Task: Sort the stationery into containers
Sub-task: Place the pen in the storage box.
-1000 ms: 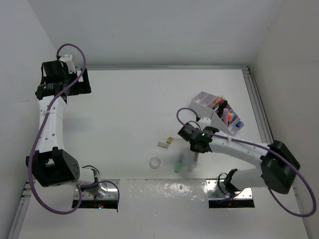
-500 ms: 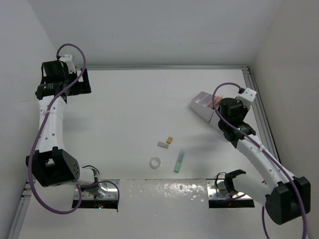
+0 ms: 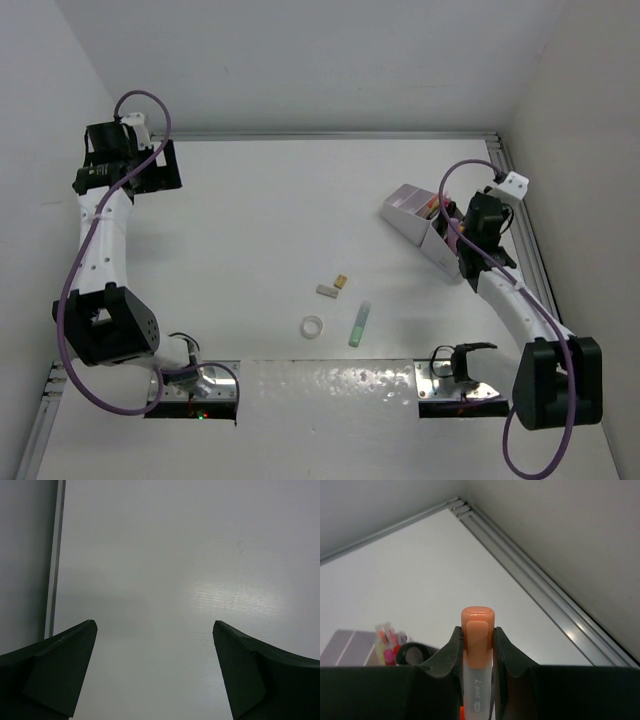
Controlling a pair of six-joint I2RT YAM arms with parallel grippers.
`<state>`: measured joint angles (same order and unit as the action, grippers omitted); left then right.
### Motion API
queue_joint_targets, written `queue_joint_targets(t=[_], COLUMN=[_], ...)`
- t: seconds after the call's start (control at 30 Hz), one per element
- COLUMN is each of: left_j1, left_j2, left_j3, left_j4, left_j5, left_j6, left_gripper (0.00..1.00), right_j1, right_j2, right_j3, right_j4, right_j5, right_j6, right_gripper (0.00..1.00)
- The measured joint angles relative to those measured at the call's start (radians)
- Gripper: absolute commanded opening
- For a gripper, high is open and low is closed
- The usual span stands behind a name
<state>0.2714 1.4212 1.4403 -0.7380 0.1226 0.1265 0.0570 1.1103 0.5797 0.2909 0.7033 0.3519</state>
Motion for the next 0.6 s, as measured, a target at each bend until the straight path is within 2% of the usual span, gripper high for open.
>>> queue_joint_targets(t=[0.17, 0.33, 0.6], left_j1=[0.008, 0.011, 0.011], left_j2=[0.005, 0.006, 0.011], left_j3=[0.000, 0.000, 0.002], left_j4=[0.000, 0.000, 0.000], left_j5=[-0.001, 0.000, 0.000], left_j6=[0.000, 0.000, 0.000], left_gripper=[1.00, 1.00, 1.00], right_j1=[-0.063, -0.117, -0.143], right_j2=[0.002, 0.002, 0.051], right_j3=[-0.111, -0.146, -0.216], right_j4=[0.098, 0.187, 0.383], right_j5=[-0.163, -0.295, -0.418], right_j6=[-0.047, -0.077, -0.143], right_gripper=[0.00, 0.00, 0.00])
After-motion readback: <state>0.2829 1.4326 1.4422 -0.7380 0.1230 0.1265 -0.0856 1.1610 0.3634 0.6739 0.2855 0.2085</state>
